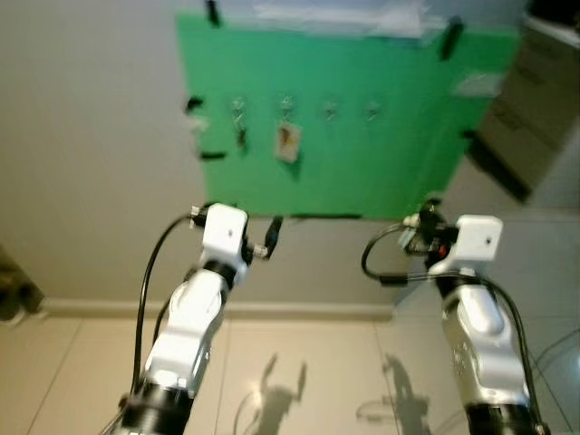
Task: Hang keys on a hook
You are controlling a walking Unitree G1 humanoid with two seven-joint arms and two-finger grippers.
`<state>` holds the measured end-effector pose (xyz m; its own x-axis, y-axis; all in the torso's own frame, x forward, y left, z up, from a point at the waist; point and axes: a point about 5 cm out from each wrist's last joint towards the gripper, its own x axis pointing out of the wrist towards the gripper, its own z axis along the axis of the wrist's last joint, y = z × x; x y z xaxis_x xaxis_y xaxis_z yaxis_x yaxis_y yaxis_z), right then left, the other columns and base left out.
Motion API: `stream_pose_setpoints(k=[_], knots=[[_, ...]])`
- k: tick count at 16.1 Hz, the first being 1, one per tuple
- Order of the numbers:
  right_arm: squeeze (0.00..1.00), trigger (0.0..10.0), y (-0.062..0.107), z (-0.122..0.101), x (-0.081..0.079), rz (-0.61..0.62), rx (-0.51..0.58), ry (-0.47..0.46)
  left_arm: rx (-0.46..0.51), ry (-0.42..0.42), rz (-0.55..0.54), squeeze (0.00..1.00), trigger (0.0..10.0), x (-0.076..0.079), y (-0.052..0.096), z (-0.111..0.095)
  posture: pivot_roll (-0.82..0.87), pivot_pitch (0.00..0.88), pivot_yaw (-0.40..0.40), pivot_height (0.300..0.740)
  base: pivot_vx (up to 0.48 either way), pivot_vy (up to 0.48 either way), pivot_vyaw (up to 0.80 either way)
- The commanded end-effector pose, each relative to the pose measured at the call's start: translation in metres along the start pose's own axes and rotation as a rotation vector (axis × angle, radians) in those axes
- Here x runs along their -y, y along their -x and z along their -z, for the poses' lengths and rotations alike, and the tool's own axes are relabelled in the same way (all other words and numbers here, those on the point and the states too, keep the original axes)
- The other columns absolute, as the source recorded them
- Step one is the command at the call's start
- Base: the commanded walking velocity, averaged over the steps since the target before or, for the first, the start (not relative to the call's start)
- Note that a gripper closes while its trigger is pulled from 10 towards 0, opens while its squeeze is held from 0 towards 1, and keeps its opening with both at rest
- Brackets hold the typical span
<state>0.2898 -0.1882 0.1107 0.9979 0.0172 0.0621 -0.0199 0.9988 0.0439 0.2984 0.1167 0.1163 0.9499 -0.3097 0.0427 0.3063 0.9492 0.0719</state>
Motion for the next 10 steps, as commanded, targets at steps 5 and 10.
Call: stream_pose_setpoints(k=[5,10], knots=[[0.0,0.0,-0.007,-0.011,-0.009,-0.044,0.044,-0.005,0.028,-0.019,0.015,0.0,10.0,0.0,-0.008,-0.009,-0.02,0.0,0.017,0.74,0.463,0.0,0.0],[0.0,0.0,-0.005,-0.023,-0.01,-0.039,0.096,0.005,0.176,-0.109,0.158,0.0,10.0,0.018,-0.01,-0.038,-0.03,0.0,0.015,0.74,0.463,0.0,0.0]])
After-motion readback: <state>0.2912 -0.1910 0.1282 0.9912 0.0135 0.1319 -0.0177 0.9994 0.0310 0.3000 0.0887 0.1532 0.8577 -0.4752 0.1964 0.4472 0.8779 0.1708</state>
